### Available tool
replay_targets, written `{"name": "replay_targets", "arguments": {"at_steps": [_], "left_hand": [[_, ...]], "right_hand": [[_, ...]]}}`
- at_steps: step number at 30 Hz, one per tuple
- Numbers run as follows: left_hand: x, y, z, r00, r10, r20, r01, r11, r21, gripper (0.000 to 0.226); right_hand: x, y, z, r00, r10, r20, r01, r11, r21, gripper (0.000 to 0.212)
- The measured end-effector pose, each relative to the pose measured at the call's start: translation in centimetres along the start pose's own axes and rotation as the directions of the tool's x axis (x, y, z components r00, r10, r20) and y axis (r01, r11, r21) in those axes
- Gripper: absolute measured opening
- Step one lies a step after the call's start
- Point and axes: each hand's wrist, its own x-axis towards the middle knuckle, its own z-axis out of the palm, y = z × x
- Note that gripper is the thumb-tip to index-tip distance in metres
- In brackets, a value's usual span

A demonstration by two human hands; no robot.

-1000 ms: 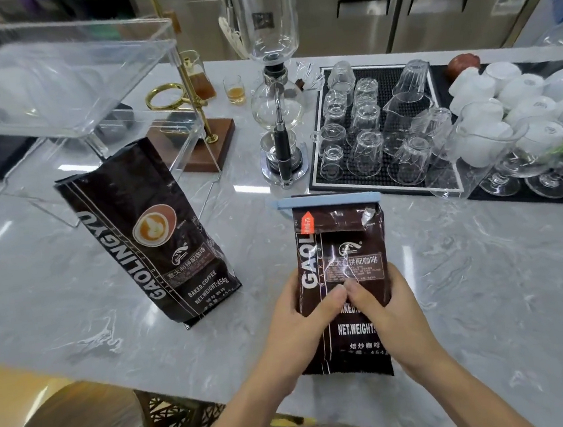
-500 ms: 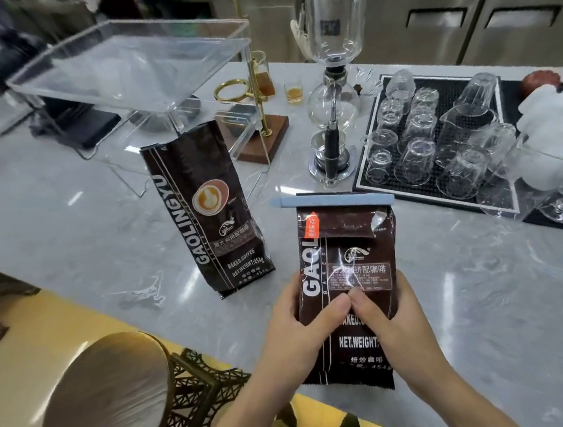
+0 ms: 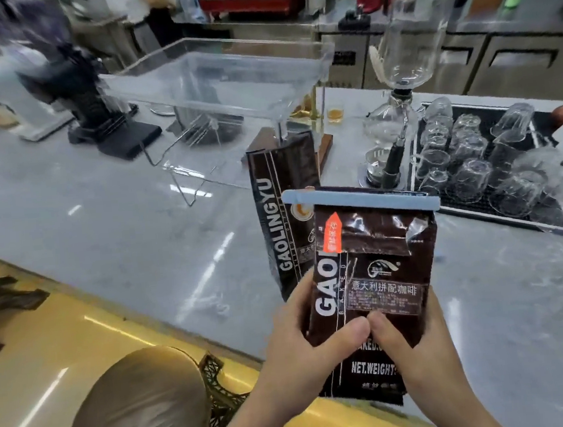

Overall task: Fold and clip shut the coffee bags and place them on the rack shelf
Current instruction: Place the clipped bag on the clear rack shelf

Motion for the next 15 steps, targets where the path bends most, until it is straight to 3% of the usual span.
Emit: {"name": "replay_targets", "arguments": {"at_steps": [7, 10, 15], "left_hand": [[-1.0, 1.2, -9.5, 0.998, 0.033, 0.053, -0.031, 0.999, -0.031, 0.052], [-0.9, 1.6, -13.1, 0.996, 0.063, 0.06, -0.06, 0.997, -0.053, 0.059], [0.3, 2.3, -18.2, 0.995, 0.098, -0.015, -0.099, 0.993, -0.068, 0.046]], "right_hand": [[-1.0, -1.5, 9.6, 0.996, -0.059, -0.062, 0.059, 0.998, 0.002, 0.057], [-0.5, -2.4, 13.3, 0.995, -0.088, -0.04, 0.087, 0.996, -0.02, 0.063], [1.4, -3.5, 17.8, 0.989, -0.127, 0.073, 0.134, 0.986, -0.101, 0.071]]}}
